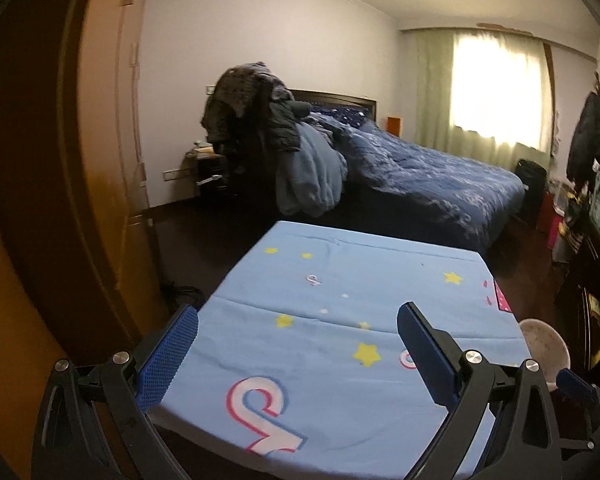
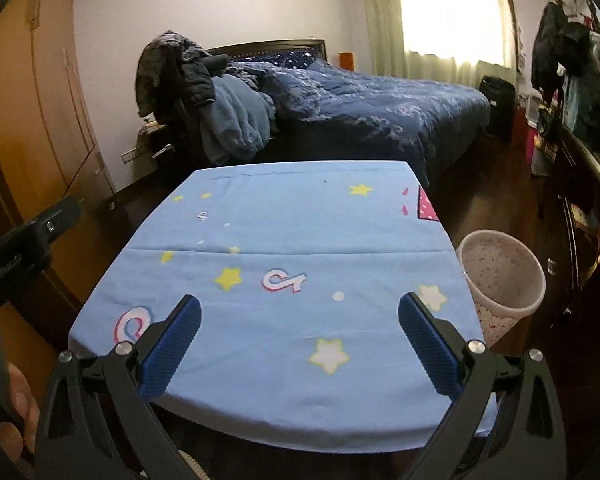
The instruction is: Collect trash
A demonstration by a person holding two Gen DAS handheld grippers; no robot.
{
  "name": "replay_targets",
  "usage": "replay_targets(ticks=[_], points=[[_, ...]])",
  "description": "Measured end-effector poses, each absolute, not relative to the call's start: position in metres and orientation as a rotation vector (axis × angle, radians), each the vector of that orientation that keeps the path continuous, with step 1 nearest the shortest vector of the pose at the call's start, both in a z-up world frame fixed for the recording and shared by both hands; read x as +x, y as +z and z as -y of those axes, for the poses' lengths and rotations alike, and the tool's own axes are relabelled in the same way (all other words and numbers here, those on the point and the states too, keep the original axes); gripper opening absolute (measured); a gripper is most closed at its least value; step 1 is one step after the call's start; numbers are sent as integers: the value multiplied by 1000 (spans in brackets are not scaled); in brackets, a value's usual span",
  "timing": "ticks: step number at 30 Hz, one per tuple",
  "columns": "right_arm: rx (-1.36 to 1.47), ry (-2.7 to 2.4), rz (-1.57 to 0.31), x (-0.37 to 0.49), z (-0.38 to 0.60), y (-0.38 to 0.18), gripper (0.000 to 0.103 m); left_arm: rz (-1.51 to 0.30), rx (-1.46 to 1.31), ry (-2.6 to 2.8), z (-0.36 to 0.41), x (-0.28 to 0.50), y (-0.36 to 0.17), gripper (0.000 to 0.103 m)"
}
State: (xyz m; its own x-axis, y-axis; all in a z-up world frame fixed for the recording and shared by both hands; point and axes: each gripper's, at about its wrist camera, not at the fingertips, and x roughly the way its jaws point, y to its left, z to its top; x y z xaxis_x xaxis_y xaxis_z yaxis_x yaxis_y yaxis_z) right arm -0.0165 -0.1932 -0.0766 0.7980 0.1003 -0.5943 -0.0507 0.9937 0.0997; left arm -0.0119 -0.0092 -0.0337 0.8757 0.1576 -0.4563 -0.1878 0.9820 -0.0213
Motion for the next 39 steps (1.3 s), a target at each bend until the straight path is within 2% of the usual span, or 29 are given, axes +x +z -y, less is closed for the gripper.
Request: replay_targets(ticks=[11,39], points=[[18,101,-601,-36,174,-62,99,-505,-98,160,-3,-19,-35,99],[30,101,-633,-34,177,-68,99,-517,-94,165,-3,-19,-40,99]])
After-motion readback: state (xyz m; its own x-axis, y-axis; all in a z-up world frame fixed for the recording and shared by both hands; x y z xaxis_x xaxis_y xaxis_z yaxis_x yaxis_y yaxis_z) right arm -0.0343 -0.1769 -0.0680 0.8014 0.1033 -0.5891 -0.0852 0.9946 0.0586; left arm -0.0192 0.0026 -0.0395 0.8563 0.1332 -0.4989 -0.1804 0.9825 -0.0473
